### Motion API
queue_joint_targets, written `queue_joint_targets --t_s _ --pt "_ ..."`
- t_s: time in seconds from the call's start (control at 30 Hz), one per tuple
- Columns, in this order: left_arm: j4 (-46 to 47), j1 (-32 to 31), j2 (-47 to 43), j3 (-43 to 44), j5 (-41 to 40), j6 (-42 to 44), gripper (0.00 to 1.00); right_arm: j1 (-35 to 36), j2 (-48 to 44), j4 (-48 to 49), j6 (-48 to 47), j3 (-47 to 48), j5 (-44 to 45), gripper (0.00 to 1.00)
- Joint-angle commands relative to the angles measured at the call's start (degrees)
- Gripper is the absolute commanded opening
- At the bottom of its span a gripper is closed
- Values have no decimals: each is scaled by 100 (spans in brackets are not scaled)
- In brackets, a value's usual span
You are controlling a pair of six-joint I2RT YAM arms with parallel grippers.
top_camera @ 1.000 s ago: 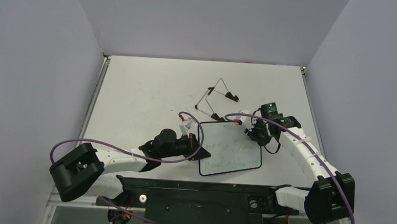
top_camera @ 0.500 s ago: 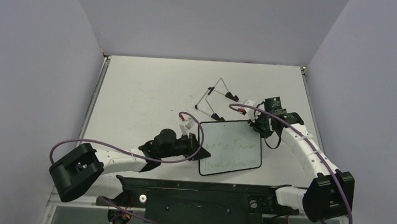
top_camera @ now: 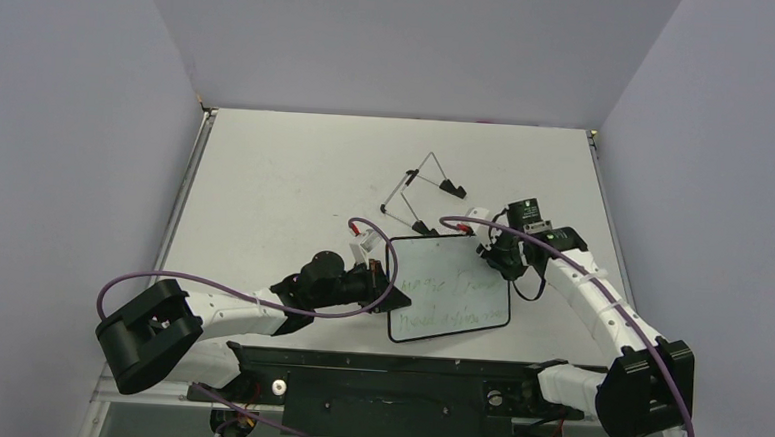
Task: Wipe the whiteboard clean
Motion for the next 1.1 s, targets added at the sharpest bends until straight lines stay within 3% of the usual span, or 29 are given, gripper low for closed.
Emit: queue_joint_targets --t_s 0.0,0.17,0.43,0.7,0.83,1.07 --pt "445 -12 -180 63 152 355 0 -262 53 661 463 276 625 0" --pt "467 -13 -154 54 178 358 0 -355 53 615 418 168 498 0" --pt "509 -7 -120 44 179 341 0 248 -94 -68 -145 144 -970 0" --pt "485 -16 -140 49 170 341 0 -270 98 510 532 252 424 0" --pt "470 -16 -169 44 161 341 0 -472 237 521 591 302 572 0" --pt "471 -16 -120 65 171 341 0 2 105 42 20 311 -838 0"
